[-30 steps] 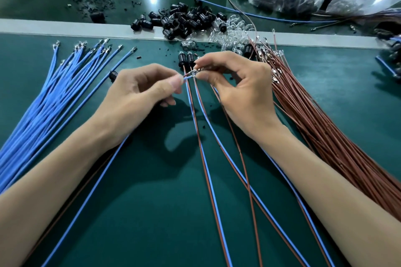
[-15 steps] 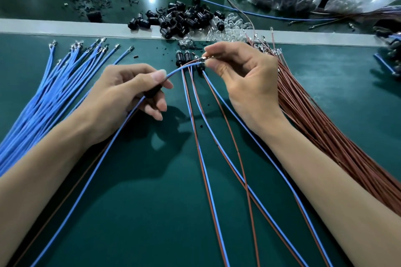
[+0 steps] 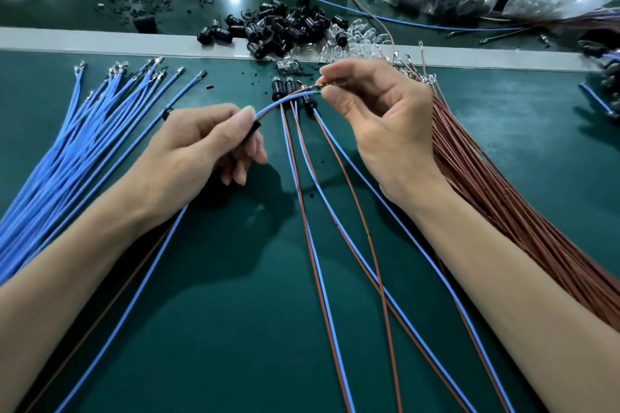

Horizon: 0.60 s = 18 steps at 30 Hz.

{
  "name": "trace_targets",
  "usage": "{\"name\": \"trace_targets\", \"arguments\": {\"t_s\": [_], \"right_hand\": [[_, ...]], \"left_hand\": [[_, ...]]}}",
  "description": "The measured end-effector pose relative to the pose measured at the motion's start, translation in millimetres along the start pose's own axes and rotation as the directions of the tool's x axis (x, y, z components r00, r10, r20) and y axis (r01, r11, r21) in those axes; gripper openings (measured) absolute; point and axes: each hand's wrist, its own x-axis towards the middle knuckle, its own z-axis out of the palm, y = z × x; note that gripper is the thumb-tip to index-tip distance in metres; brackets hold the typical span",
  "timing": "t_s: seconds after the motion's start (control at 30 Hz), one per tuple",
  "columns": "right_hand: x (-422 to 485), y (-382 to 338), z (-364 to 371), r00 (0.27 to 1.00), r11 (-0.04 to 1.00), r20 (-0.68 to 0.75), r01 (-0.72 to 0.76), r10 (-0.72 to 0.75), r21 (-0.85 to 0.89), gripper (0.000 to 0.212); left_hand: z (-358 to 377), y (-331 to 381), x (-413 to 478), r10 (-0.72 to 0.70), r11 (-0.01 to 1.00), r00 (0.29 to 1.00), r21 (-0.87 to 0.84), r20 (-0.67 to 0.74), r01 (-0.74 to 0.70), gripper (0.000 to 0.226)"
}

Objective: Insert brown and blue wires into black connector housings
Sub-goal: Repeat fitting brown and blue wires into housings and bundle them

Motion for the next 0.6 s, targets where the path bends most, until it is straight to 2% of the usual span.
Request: {"name": "trace_targets", "arguments": {"t_s": [0.1,0.3,0.4,0.47,0.6], "right_hand": [[-1.1,-1.3,0.4,1.0,0.999,0.028,0.009,-0.008,-0.034,0.022],[-3.8,-1.7,3.5,0.997,0.997,0.076,0.032,-0.027,-0.07,0.027],[-4.1,-0.7,3.9,0.998,0.996,0.062,0.028,-0.023,-0.083,0.031],[-3.3,0.0,3.9,0.999,0.995,0.048,0.025,-0.021,-0.091,0.029],[-2.6,0.8,3.6,0.997,0.996,0.073,0.017,-0.011,-0.091,0.028]], "left_hand": [[1.9,2.5,-1.3,0.005,1.0,0.999,0.014,-0.048,-0.004,0.023],[5.3,3.6,-1.1,-0.004,0.997,0.995,0.075,-0.098,0.011,0.036],[1.8,2.3,-1.2,-0.035,0.996,0.997,0.079,-0.072,0.041,0.038],[-0.3,2.0,-1.4,-0.076,0.997,0.997,0.02,-0.034,0.077,0.039],[2.0,2.1,-2.5,-0.052,0.998,0.998,0.044,-0.035,0.054,0.027]]}}
